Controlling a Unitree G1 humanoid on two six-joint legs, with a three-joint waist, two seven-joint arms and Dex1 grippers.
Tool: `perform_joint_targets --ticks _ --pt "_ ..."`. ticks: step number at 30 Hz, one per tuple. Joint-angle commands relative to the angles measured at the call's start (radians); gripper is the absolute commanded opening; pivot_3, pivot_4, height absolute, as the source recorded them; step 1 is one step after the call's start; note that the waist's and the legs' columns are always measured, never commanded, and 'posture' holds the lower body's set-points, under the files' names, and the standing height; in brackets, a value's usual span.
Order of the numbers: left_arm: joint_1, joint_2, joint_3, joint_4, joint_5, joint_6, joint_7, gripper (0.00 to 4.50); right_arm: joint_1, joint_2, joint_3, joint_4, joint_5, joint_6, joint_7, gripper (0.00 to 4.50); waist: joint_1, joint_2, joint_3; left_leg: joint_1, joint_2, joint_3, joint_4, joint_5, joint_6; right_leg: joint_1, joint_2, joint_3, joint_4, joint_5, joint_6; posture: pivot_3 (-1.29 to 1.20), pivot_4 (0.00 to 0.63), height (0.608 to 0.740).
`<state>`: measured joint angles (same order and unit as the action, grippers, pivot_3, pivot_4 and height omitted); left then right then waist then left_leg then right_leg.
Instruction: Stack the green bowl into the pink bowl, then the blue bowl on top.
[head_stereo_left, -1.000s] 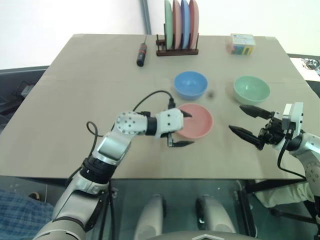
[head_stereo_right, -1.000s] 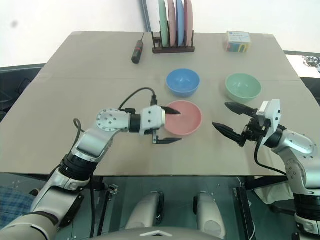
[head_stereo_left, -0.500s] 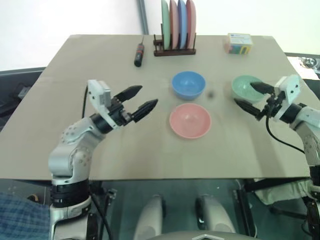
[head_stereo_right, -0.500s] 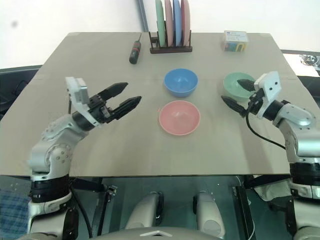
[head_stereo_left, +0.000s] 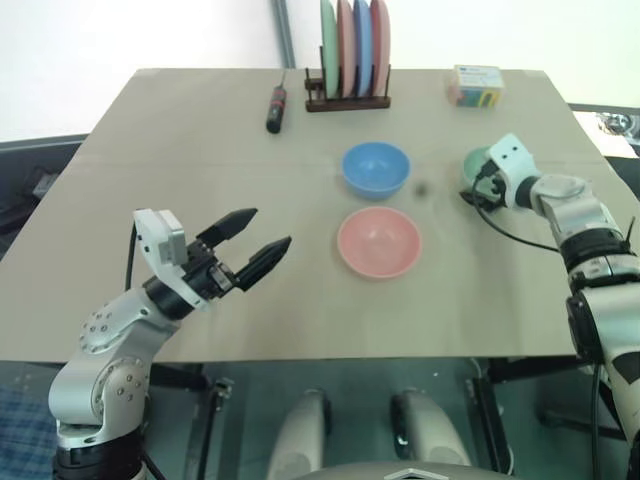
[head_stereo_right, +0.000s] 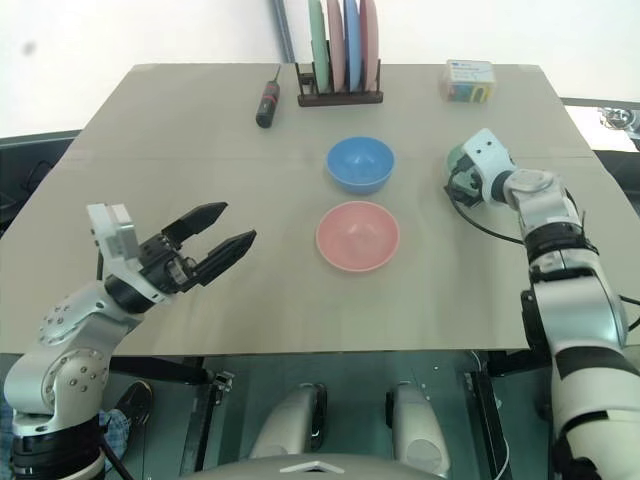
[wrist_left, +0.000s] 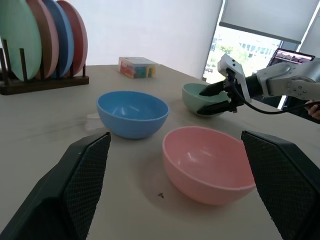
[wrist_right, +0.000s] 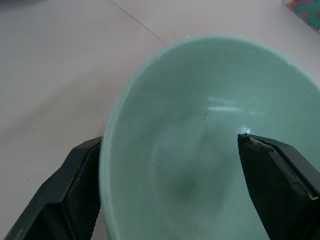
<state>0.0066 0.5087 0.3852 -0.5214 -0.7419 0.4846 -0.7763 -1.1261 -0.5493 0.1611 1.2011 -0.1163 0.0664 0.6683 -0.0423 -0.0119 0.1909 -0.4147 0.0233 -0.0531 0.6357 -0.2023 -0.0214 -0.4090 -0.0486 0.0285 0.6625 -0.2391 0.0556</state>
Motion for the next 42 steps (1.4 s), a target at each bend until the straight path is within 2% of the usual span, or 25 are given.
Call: perform_joint_targets --ticks 1,5,8,13,16,18,21,23,27,31,33,34,35,36,38,39,42 --pt "0.024 0.016 0.017 -0.053 -0.017 -0.033 0.004 4.5 -0.041 -0.003 -0.004 0.036 -0.028 -0.045 0.009 2.55 0.0 0.0 0.0 0.0 0.0 0.0 0.0 0.0 0.0 0.0 0.0 0.0 0.0 0.0 0.0 0.0 0.15 0.74" --pt "0.032 0.019 0.009 -0.057 -0.025 -0.039 0.01 4.5 -0.044 0.0 -0.012 0.049 -0.042 -0.06 0.019 1.26 -0.001 0.0 0.0 0.0 0.0 0.0 0.0 0.0 0.0 0.0 0.0 0.0 0.001 0.0 0.0 0.0 0.15 0.74" --pt "0.033 0.022 0.003 -0.055 -0.026 -0.041 0.011 4.5 -0.041 -0.002 -0.015 0.048 -0.048 -0.07 0.028 0.01 -0.001 0.0 0.0 0.001 0.0 0.0 0.0 0.0 0.0 0.0 0.0 0.0 0.001 0.0 0.0 0.0 0.15 0.74" --pt "0.026 0.028 -0.005 -0.04 -0.027 -0.045 0.001 4.5 -0.037 -0.006 -0.018 0.024 -0.05 -0.104 0.072 0.01 -0.001 0.0 0.0 0.0 0.0 0.0 0.0 0.0 0.0 0.0 0.0 0.0 0.001 0.0 0.0 0.0 0.15 0.74" --pt "0.018 0.032 -0.009 -0.027 -0.025 -0.046 -0.005 4.5 -0.041 0.004 -0.064 -0.013 0.008 -0.125 0.149 0.01 -0.001 0.0 0.0 0.0 0.0 0.0 0.0 0.0 0.0 0.0 0.0 0.0 0.001 0.0 0.0 0.0 0.15 0.74" --pt "0.014 0.039 -0.012 -0.016 -0.021 -0.046 -0.014 4.5 -0.02 0.005 -0.089 -0.113 0.069 -0.18 0.271 0.01 -0.002 0.001 0.0 0.0 0.0 0.0 0.0 0.0 0.0 0.0 0.0 0.0 0.001 0.0 0.0 0.0 0.15 0.74" --pt "0.01 0.046 -0.015 -0.008 -0.021 -0.046 -0.02 4.5 0.07 -0.01 -0.099 -0.417 0.186 -0.142 0.475 0.01 -0.001 0.001 0.0 0.0 0.0 0.0 0.0 0.0 0.0 0.0 0.0 0.0 0.001 0.0 0.0 0.0 0.15 0.74" --pt "0.013 0.053 -0.016 -0.007 -0.023 -0.047 -0.026 4.5 0.154 -0.03 -0.1 -0.667 0.267 -0.056 0.549 0.01 0.001 0.001 0.001 0.0 0.001 0.0 -0.001 0.0 0.0 0.0 0.0 0.0 0.001 0.0 0.0 0.0 0.15 0.74" --pt "0.018 0.078 -0.027 0.004 -0.007 -0.052 -0.048 4.5 0.316 -0.098 -0.081 -1.148 0.405 0.172 0.614 0.01 0.011 0.001 0.001 -0.001 0.001 -0.003 -0.001 0.0 0.0 0.0 0.0 -0.003 0.0 0.0 0.0 0.0 0.15 0.74" --pt "0.01 0.096 -0.046 0.03 0.006 -0.062 -0.071 4.5 0.42 -0.15 -0.037 -1.438 0.473 0.308 0.628 0.01 0.011 0.001 0.0 0.0 0.0 -0.004 -0.001 0.0 0.0 0.0 0.0 -0.003 0.0 0.0 0.0 0.0 0.15 0.74" --pt "0.002 0.103 -0.059 0.047 0.021 -0.067 -0.082 4.5 0.455 -0.169 0.006 -1.504 0.431 0.307 0.614 0.85 0.01 0.0 0.0 0.001 0.001 -0.003 0.0 0.0 0.0 0.0 0.0 -0.003 0.001 -0.001 0.0 0.0 0.15 0.74" --pt "-0.001 0.105 -0.063 0.051 0.025 -0.07 -0.085 4.5 0.463 -0.177 0.019 -1.52 0.417 0.306 0.607 0.95 0.01 0.0 0.0 0.001 0.001 -0.003 0.0 0.0 0.0 0.0 0.001 -0.003 0.001 -0.001 0.0 0.0 0.15 0.74" --pt "-0.002 0.106 -0.066 0.055 0.026 -0.071 -0.089 4.5 0.464 -0.176 0.032 -1.523 0.394 0.301 0.589 1.32 0.009 0.0 0.0 0.001 0.001 -0.003 0.0 0.0 0.0 0.0 0.001 -0.003 0.001 -0.001 0.0 0.0 0.15 0.74" --pt "-0.004 0.107 -0.068 0.058 0.026 -0.073 -0.092 4.5 0.459 -0.171 0.043 -1.519 0.375 0.296 0.57 1.89 0.007 0.0 0.0 0.001 0.001 -0.003 0.0 0.0 0.0 0.0 0.001 -0.003 0.001 -0.001 0.0 0.0 0.15 0.74" --pt "-0.005 0.108 -0.07 0.063 0.025 -0.077 -0.096 4.5 0.45 -0.164 0.056 -1.513 0.35 0.288 0.546 2.61 0.007 0.0 0.0 0.0 0.001 -0.002 0.0 0.0 0.0 0.0 0.0 -0.003 0.001 -0.001 0.0 0.0 0.15 0.74" --pt "-0.008 0.108 -0.072 0.067 0.026 -0.079 -0.098 4.5 0.444 -0.157 0.057 -1.509 0.345 0.289 0.533 3.14 0.007 0.0 0.0 0.0 0.001 -0.002 0.0 0.0 0.0 0.0 0.0 -0.003 0.0 -0.001 0.0 0.0 0.15 0.74" --pt "-0.013 0.106 -0.072 0.074 0.028 -0.082 -0.101 4.5 0.418 -0.131 0.043 -1.476 0.337 0.301 0.487 4.1 0.007 0.0 0.0 0.0 0.001 -0.003 0.0 0.0 0.0 0.0 0.001 -0.003 0.0 -0.001 0.0 0.0 0.15 0.74"
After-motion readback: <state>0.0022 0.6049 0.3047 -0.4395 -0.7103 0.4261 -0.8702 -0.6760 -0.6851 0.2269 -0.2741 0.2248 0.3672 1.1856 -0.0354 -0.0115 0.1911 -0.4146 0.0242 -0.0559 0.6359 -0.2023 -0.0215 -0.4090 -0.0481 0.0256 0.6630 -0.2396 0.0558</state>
